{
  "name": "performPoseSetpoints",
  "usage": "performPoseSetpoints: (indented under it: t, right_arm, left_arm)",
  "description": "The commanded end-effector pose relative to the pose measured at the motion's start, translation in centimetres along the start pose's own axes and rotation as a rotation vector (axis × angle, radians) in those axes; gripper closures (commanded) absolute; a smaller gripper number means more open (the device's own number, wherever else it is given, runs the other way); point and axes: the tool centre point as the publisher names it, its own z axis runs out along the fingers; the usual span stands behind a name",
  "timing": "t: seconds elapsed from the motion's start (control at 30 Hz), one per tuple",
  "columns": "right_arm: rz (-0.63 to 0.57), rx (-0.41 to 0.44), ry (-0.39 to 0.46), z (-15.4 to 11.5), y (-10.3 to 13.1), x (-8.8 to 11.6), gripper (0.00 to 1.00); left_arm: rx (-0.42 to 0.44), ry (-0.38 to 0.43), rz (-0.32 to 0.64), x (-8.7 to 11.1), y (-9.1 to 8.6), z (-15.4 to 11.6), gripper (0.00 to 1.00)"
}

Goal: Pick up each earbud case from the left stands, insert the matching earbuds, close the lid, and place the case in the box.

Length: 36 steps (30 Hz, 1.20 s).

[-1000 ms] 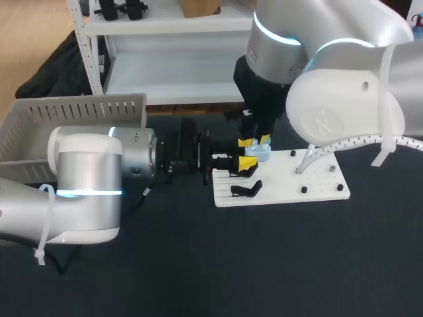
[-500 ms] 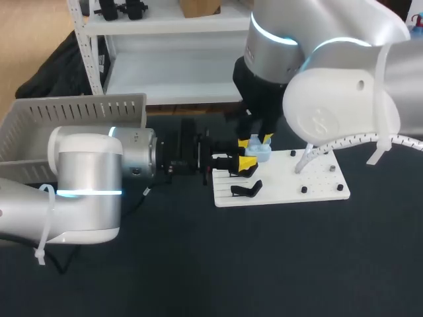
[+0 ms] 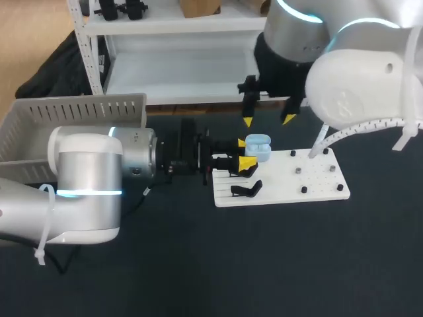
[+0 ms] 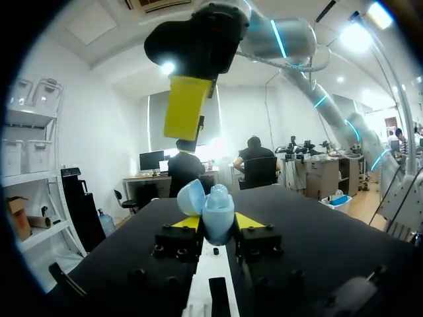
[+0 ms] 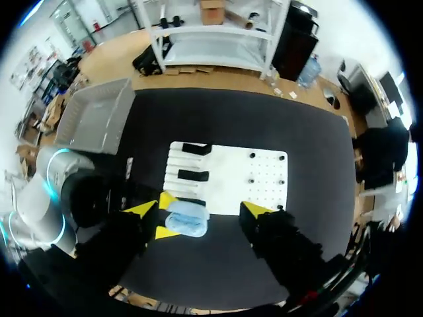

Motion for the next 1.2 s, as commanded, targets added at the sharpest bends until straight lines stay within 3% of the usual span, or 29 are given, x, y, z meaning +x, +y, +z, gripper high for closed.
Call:
performPoseSetpoints:
  t: [0.03, 0.43, 0.77, 1.2]
  right_arm:
    - [0.059, 0.013, 0.006, 1.0, -0.5, -1.2, 0.0]
    - [0.157, 0.066, 0.081, 4.3, -2.9, -2.2, 0.0]
    - [0.163, 0.075, 0.147, 4.7, -3.5, -0.1, 0.0]
    - [0.157, 0.018, 0.16, 3.2, -2.5, 2.8, 0.0]
  left_arm:
    - [-0.005, 0.0, 0.002, 0.0, -0.1, 0.0, 1.0]
    - [-0.005, 0.0, 0.002, 0.0, -0.1, 0.0, 1.0]
    - [-0.005, 0.0, 0.002, 0.0, -0.1, 0.0, 1.0]
    - [-0.005, 0.0, 0.002, 0.0, -0.1, 0.0, 1.0]
